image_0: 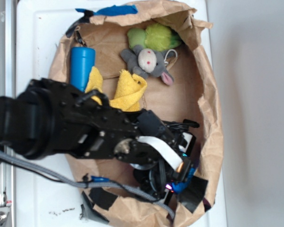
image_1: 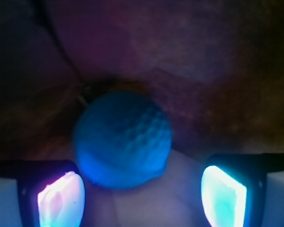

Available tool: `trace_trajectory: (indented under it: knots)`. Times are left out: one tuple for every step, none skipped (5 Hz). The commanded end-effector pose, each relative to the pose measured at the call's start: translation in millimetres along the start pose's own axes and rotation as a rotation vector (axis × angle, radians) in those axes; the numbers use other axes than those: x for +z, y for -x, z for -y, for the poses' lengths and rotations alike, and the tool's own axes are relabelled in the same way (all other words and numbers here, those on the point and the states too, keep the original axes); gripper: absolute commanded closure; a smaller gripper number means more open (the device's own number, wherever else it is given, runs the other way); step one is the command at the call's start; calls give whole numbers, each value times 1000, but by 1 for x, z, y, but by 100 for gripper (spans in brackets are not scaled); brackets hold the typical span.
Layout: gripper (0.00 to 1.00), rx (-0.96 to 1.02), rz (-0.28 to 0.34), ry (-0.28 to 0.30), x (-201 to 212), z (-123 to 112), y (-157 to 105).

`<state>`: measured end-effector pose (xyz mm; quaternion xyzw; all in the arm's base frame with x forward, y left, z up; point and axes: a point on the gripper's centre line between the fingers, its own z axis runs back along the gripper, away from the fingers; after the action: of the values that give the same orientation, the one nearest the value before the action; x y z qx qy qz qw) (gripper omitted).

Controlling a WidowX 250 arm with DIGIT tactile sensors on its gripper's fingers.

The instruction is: Grab the blue ball.

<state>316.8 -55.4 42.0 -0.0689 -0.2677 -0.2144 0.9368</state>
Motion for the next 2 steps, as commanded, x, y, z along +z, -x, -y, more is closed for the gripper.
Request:
trace_trajectory:
  knots:
    - [0, -25, 25, 20, -16, 18, -24]
    - [0, -13, 14, 22, -20, 17, -26]
